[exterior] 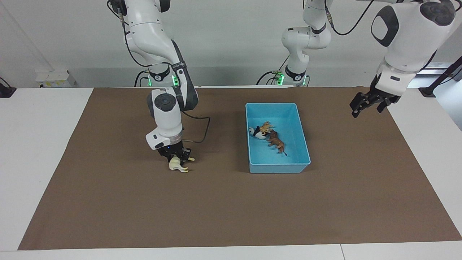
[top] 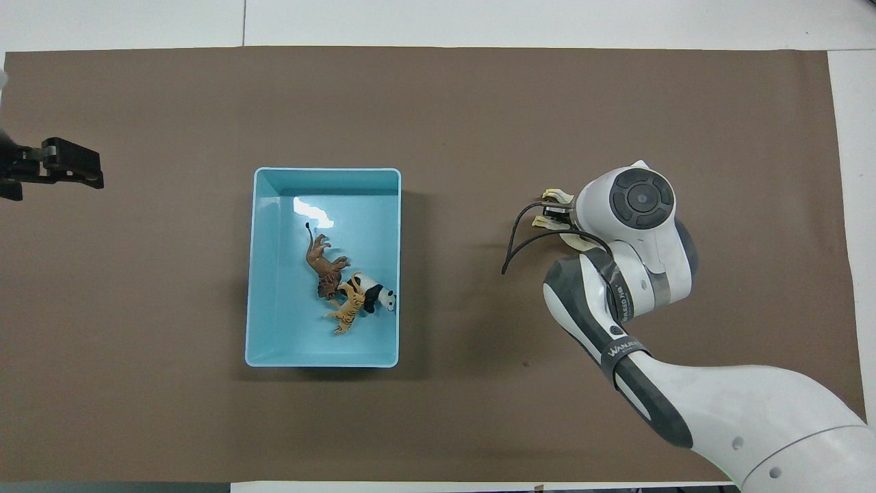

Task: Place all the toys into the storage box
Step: 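Grasp the cream horse and place it into the box with the right gripper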

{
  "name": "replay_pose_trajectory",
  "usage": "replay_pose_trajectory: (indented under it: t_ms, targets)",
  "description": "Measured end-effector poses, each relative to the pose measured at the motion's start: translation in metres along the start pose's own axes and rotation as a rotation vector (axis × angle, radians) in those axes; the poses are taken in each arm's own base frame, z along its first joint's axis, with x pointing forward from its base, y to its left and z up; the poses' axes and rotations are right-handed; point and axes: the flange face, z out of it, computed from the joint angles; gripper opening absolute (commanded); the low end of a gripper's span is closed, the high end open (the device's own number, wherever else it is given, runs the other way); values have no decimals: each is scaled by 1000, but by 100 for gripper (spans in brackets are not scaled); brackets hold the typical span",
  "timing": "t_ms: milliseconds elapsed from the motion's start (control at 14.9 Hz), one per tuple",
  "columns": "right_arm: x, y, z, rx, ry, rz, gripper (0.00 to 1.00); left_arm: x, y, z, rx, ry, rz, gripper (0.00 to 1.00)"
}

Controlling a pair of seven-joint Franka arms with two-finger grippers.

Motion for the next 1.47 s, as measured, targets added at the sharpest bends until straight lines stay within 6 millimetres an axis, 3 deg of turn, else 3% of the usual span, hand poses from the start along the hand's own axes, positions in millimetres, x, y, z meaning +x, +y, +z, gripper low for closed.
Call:
replay_pose_trajectory:
  t_ms: [134,201,268,402,536,670,804,872,939,1006,1073,1207,1475]
  targets:
    - [12,-6,-34,-37,-58,4,0,-27,-5,-19,1,-43,1,100]
    - [23,-15,-69,-36,-77,18,0,-37,-6,-22,0,-51,1,100]
    - [31,-34,-116,0,-90,45,0,-45,-8,-23,-1,-58,3,100]
    - [21,-90,-203,111,-83,130,0,-59,-8,-20,0,-82,9,100]
    - [-7,-158,-251,234,-49,232,0,-67,-8,-21,1,-88,27,100]
    - [-43,-225,-262,365,-22,235,0,-69,-9,-22,9,-86,82,100]
    - [-83,-283,-237,416,-5,201,0,-69,-7,-21,13,-87,105,100]
    - [-101,-307,-216,430,1,186,19,-68,-6,-20,10,-88,110,100]
    - [-115,-326,-194,435,4,174,91,-67,-5,-19,4,-90,111,100]
    - [-124,-336,-176,425,-1,169,100,-65,-4,-17,-1,-93,112,100]
    - [-127,-340,-166,413,-10,179,100,-61,-3,-15,-3,-96,114,100]
    - [-123,-336,-167,401,-26,250,100,-53,-1,-14,-7,-96,117,100]
    - [-115,-321,-207,405,-45,345,100,-50,3,-15,-10,-92,126,100]
